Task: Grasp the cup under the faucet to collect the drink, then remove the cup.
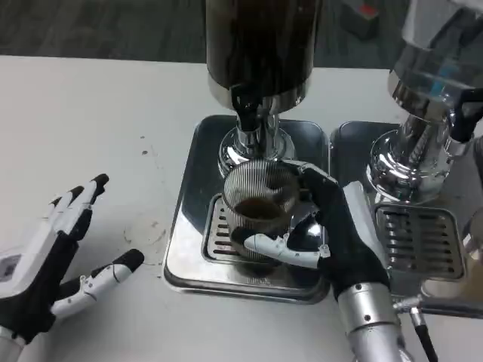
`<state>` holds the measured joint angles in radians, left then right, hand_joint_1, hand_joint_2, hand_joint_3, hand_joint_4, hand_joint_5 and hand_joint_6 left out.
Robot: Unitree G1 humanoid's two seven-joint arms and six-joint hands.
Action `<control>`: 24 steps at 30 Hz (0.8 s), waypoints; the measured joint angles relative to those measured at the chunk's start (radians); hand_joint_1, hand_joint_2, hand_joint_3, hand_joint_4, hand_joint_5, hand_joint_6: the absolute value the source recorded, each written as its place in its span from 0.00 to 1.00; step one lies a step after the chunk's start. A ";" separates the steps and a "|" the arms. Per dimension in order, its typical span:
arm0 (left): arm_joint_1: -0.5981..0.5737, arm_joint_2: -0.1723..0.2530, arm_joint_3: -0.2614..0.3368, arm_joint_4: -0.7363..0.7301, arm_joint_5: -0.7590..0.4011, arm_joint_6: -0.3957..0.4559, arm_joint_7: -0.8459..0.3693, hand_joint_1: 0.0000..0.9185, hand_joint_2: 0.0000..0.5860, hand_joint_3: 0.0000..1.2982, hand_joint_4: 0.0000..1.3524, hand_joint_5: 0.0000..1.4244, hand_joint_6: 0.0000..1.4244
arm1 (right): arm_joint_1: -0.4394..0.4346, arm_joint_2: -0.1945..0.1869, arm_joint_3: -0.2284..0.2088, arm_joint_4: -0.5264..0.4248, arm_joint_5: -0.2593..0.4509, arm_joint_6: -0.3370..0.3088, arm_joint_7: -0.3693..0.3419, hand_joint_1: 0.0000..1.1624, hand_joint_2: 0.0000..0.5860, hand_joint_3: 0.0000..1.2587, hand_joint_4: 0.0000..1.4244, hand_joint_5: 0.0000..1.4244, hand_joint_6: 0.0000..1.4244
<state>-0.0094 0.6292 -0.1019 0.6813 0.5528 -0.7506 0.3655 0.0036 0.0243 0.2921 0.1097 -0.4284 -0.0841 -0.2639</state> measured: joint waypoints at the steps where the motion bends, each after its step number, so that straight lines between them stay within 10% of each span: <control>1: 0.000 0.000 0.000 -0.006 0.004 0.000 0.000 0.00 0.28 0.00 0.00 0.00 0.00 | 0.003 -0.001 -0.001 -0.006 0.000 0.000 0.003 0.97 0.30 0.42 0.43 0.53 0.69; 24: 0.292 0.049 0.028 -0.359 0.173 0.180 0.145 0.00 0.25 0.00 0.00 0.00 0.00 | 0.178 -0.078 0.032 -0.239 -0.001 -0.008 0.117 0.96 0.31 0.42 0.43 0.53 0.70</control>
<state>0.2831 0.6779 -0.0739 0.3225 0.7253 -0.5706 0.5107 0.1816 -0.0539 0.3246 -0.1288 -0.4293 -0.0919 -0.1466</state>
